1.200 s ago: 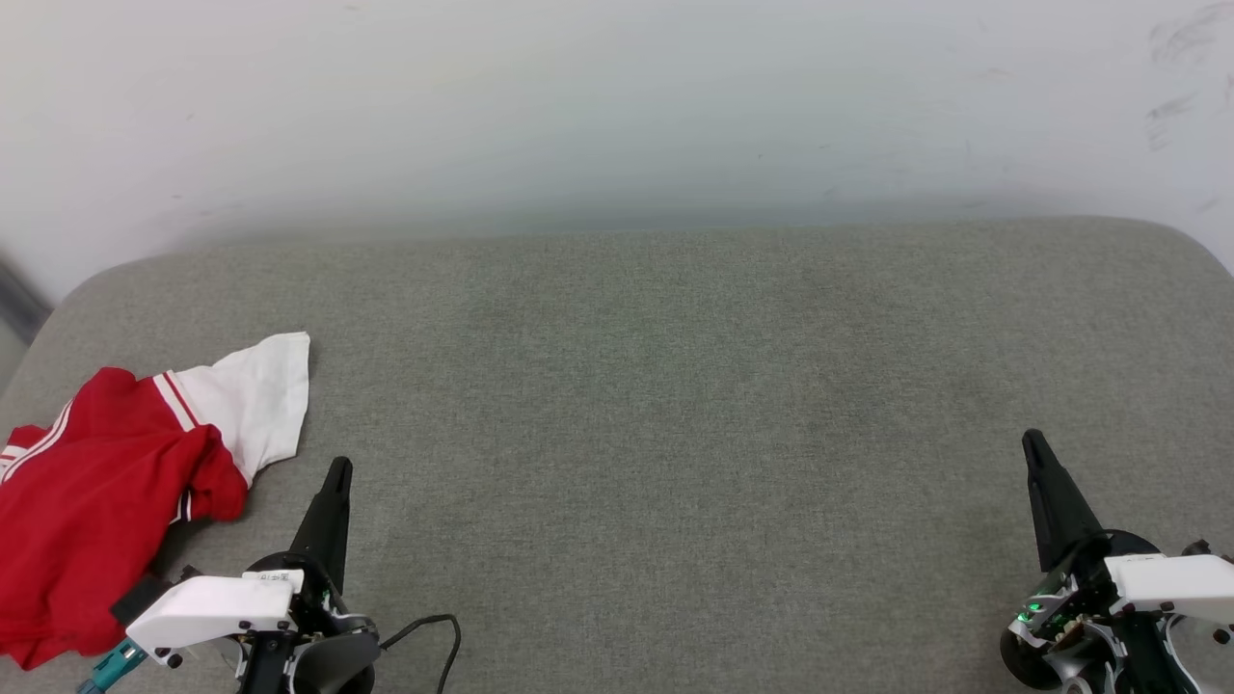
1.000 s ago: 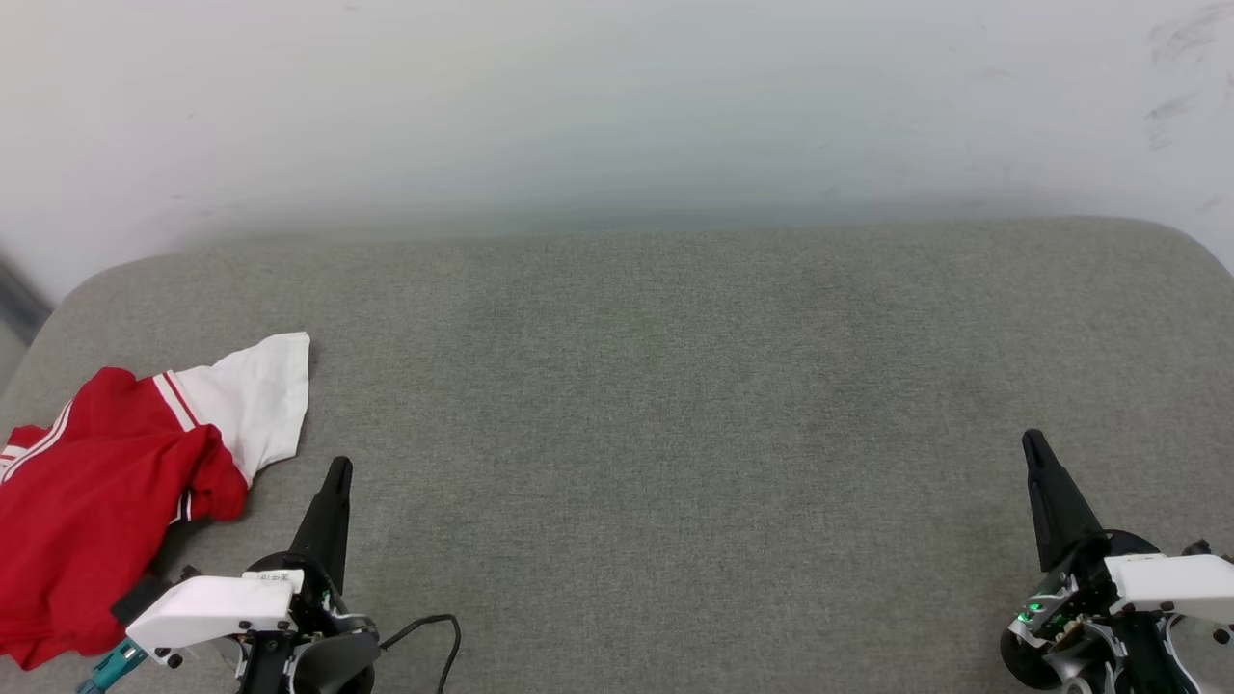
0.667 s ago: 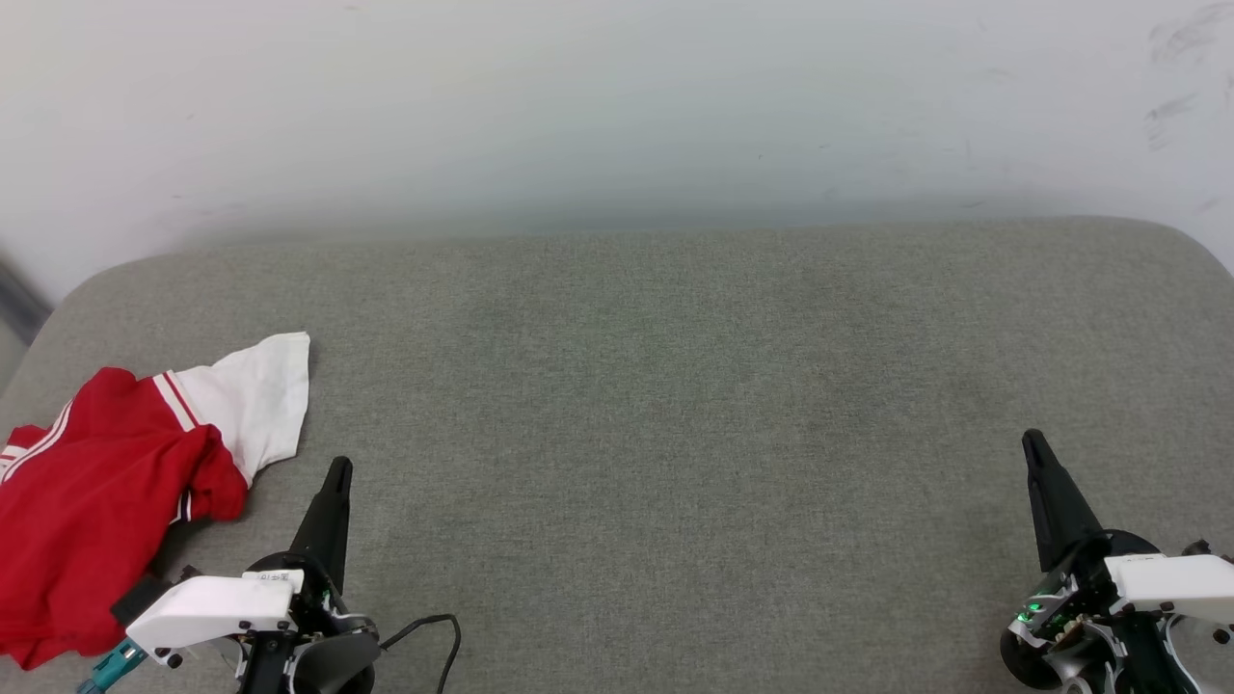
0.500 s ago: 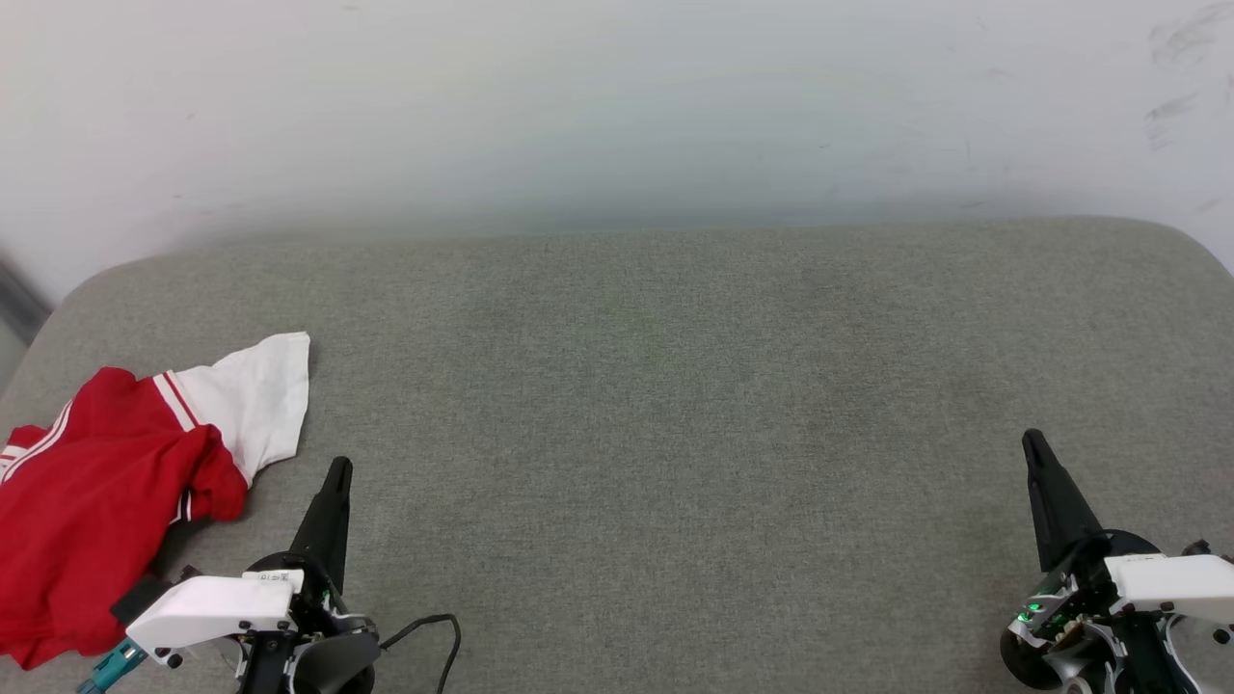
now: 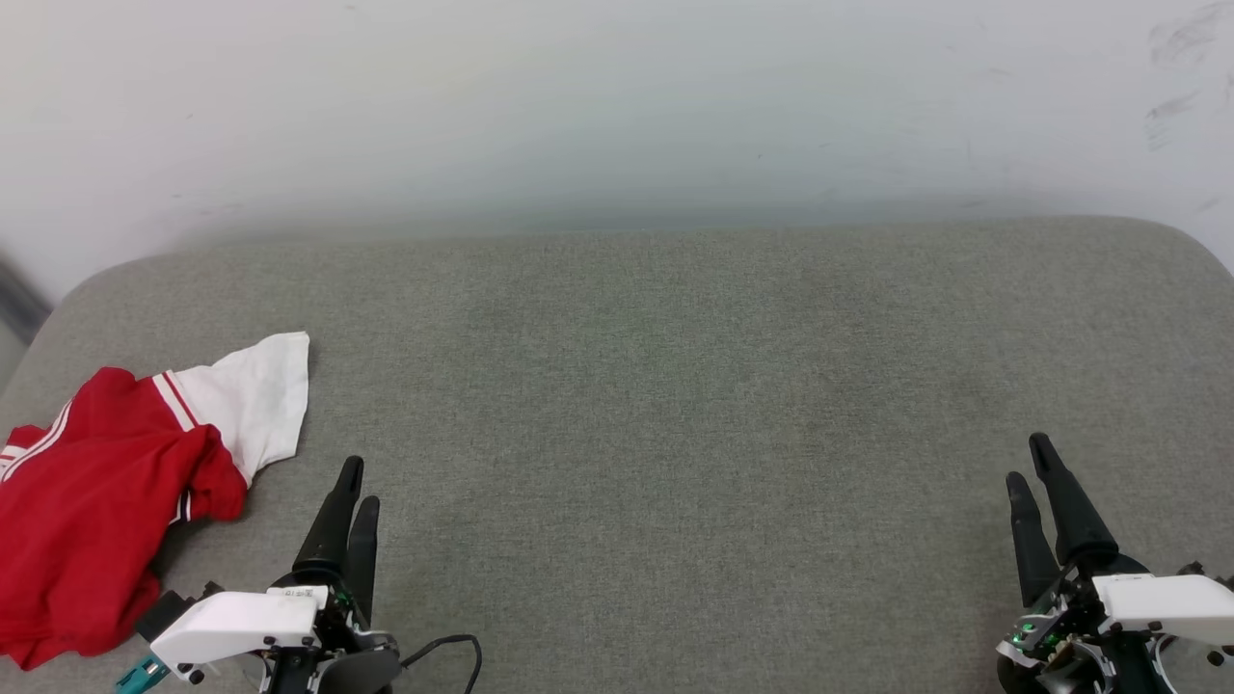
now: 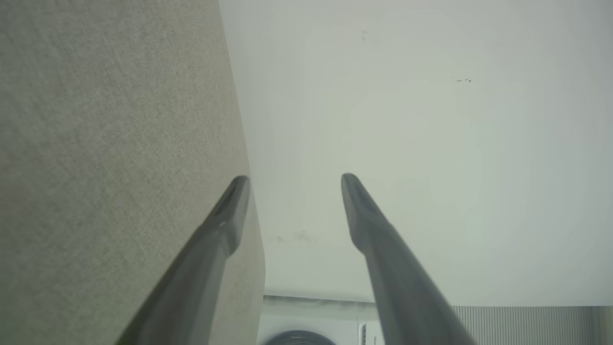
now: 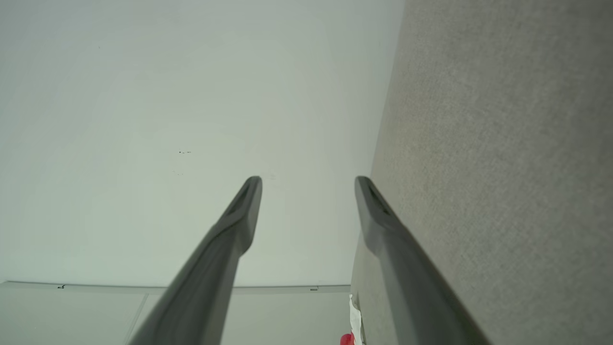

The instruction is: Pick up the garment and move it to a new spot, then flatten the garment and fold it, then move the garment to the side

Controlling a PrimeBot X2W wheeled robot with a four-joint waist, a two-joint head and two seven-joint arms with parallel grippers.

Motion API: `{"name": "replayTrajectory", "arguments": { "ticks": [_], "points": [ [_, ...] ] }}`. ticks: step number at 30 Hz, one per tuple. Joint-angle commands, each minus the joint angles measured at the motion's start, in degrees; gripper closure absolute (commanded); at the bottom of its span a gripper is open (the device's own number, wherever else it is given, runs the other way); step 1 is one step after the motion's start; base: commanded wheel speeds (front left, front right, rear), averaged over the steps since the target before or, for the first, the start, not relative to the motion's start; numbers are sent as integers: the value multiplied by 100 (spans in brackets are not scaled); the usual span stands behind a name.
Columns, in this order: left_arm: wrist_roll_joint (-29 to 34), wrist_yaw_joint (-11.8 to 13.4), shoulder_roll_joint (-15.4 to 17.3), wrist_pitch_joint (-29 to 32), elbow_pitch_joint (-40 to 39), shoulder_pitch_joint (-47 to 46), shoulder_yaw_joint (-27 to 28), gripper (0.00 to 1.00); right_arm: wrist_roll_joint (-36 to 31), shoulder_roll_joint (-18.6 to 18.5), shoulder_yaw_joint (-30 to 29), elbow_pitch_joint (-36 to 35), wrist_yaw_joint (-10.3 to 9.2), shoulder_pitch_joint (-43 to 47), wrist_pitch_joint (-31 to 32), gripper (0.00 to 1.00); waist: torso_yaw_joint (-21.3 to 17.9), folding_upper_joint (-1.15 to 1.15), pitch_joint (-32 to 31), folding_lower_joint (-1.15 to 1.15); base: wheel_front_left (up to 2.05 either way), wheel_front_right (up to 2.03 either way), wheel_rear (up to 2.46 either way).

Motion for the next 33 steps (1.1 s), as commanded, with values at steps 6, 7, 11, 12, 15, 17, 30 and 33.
{"name": "replayTrajectory", "arguments": {
  "ticks": [6, 7, 11, 12, 15, 17, 30, 33],
  "points": [
    [31, -6, 18, -205, -343, -138, -161, 0, -107, -54, 132, -300, 10, -91, -178, 0, 0, 0, -1, 0, 0, 0, 0],
    [66, -6, 19, -232, -369, -135, -180, 0, -123, -63, 151, -323, 10, -89, -203, 0, 1, 0, -2, 0, 0, 0, 0],
    [291, -7, 38, -344, -433, -129, -269, 0, -291, -139, 246, -388, 10, -82, -319, 0, 5, 0, -5, 0, 0, 0, 0],
    [354, -7, 39, -370, -445, -130, -283, 0, -379, -169, 274, -398, 10, -85, -354, 0, 7, 0, -6, 0, 0, 0, 0],
    [686, -8, 63, -442, -480, -136, -318, 0, -728, -243, 339, -427, 10, -101, -454, 0, 9, 0, -8, 0, 0, 0, 0],
    [1004, -9, 81, -488, -482, -139, -321, 0, -1041, -283, 350, -443, 10, -115, -511, 0, 10, 0, -9, 0, 0, 0, 0],
    [3259, -11, 58, -748, -677, -155, -312, 0, -3541, -347, 470, -618, 11, -177, -760, 0, 1, 0, -18, 0, 0, 0, 0],
    [3734, -12, 47, -808, -733, -132, -311, 0, -3993, -350, 513, -665, 11, -187, -789, 0, 1, 0, -22, 0, 0, 0, 0]
  ]
}}
